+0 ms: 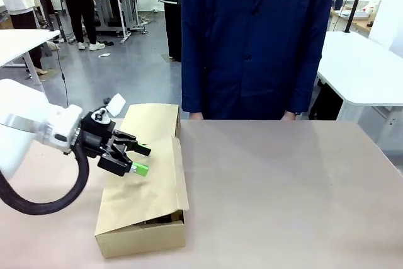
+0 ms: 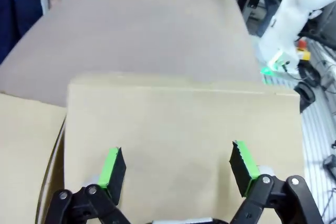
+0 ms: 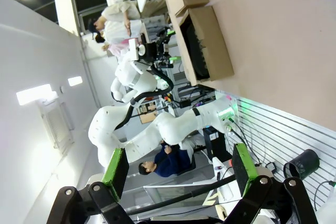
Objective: Place items inside the box.
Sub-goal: Close the lid of the Mailer Box closest to the robot.
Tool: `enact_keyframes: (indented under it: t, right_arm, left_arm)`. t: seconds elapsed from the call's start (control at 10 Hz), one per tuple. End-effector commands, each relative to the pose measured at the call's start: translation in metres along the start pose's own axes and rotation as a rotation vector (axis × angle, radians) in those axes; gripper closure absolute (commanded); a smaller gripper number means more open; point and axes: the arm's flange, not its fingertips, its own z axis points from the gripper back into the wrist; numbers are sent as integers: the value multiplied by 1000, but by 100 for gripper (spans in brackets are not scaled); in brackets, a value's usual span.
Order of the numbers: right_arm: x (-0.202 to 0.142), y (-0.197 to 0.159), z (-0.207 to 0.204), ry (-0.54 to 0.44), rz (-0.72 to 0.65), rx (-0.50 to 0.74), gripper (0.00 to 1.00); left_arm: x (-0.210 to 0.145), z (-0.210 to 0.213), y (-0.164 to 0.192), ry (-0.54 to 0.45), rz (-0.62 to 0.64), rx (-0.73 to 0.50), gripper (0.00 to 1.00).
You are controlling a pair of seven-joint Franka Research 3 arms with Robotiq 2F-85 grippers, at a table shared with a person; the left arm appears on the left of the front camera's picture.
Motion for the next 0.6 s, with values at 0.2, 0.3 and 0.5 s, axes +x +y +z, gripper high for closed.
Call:
enact_keyframes:
  t: [0.2,0.3,0.5]
  right_arm:
    - [1,2,0,1,26,17,0]
    - [1,2,0,1,26,17,0]
    - [1,2,0,1,26,17,0]
  left_arm:
    - [0,0,0,0,0,0,0]
    - [1,1,5,-29,25,47,0]
    - [-12,-7,-7,-97,-130,106,0]
